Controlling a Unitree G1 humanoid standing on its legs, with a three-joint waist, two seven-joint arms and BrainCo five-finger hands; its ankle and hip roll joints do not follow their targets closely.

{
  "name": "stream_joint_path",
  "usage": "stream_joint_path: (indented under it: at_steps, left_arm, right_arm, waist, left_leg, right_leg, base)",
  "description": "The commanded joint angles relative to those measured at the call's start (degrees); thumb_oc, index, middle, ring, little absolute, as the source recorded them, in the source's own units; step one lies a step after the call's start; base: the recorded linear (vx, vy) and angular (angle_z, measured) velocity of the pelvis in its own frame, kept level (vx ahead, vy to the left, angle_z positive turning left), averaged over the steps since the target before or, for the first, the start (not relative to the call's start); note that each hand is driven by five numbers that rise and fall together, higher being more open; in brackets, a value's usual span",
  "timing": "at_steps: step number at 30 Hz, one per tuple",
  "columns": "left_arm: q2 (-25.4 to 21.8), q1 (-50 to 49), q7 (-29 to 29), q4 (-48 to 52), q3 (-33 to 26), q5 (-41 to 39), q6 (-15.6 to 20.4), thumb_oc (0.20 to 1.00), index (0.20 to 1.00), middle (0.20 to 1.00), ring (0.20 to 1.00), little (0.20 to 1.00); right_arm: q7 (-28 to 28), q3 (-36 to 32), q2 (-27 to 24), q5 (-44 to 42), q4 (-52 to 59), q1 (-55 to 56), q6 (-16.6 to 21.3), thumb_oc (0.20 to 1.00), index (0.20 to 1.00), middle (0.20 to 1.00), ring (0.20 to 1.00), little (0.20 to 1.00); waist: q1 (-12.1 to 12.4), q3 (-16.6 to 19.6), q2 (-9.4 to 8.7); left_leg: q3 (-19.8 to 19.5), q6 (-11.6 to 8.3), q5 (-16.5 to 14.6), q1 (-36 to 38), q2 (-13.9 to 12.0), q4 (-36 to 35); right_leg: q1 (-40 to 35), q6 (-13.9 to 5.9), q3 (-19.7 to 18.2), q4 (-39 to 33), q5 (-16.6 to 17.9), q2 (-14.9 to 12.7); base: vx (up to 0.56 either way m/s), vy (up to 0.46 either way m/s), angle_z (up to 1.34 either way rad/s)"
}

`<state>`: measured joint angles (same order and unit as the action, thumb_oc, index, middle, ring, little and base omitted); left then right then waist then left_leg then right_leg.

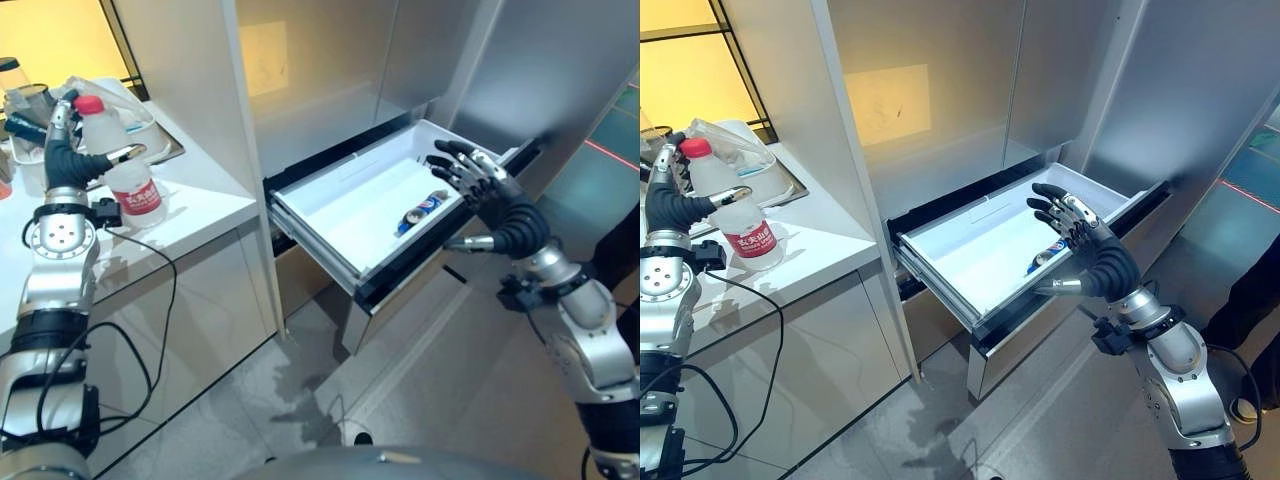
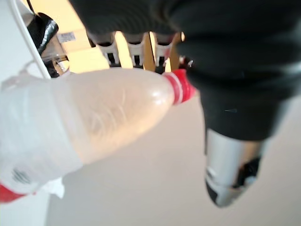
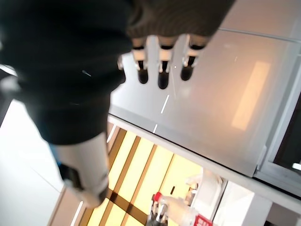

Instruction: Take the drinks into the refrigerator

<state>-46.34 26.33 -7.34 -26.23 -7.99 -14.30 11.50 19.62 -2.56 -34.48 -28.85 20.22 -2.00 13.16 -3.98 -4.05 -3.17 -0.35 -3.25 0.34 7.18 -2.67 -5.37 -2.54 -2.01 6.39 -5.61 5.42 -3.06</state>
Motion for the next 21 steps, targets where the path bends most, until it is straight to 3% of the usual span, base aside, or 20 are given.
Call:
stream_joint_path:
  at_steps: [1,21]
  left_arm:
    - [-1.8,4.2,0.5,-5.4,0.6,1.2,-0.8,1.000,1.000,1.000,1.000,1.000]
    - [-1.3,4.2,0.5,-9.4,0.1,1.5,-1.8,1.000,1.000,1.000,1.000,1.000]
  right_arm:
    - [0.2,-4.8,1.0,-2.5,4.5,-1.0,1.0,1.000,1.000,1.000,1.000,1.000]
    - [0.7,-5.4,0.6,-2.8,4.8,-0.6,0.7,1.000,1.000,1.000,1.000,1.000]
  waist:
    - [-1.3,0.0,-1.11]
    - [-1.6,-0.1,-1.15]
  left_leg:
    - [-1.0,2.80,-5.7,1.7,2.1,1.5]
    - [-0.9,2.84,-5.6,1.7,2.1,1.5]
  right_leg:
    - [-4.5,-2.85,0.1,3.1,-8.6,-0.5]
    - [-4.5,-2.77,-0.2,2.9,-8.4,-0.5]
  base:
    - [0.00,0.000,0.00]
    - [0.00,0.000,0.00]
